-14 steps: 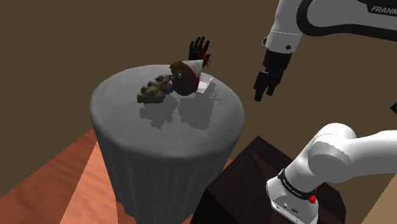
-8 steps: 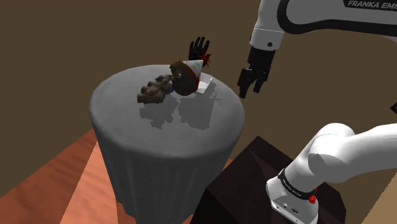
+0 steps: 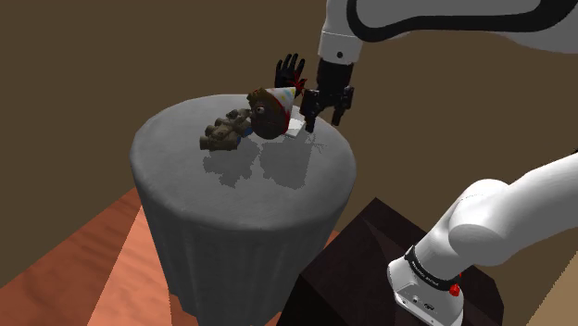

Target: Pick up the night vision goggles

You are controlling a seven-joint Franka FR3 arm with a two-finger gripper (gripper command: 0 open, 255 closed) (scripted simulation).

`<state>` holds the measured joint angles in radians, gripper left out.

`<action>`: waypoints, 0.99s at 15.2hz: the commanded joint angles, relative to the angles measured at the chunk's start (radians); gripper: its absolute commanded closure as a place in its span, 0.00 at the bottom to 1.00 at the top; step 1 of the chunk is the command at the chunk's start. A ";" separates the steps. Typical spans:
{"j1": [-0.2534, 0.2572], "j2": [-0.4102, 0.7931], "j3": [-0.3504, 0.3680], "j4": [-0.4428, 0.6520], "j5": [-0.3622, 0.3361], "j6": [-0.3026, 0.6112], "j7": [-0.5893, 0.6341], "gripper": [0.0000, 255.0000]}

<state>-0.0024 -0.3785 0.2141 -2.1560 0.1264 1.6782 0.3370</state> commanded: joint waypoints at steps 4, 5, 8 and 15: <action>-0.003 0.193 0.055 0.178 -0.042 0.033 0.112 0.00; -0.002 0.232 0.064 0.217 -0.054 0.036 0.134 0.00; 0.006 0.351 0.087 0.345 -0.097 0.033 0.203 0.00; 0.066 0.659 0.108 0.722 -0.220 -0.036 0.347 0.00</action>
<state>0.0519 0.2334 0.3207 -1.4933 -0.0744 1.6551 0.6624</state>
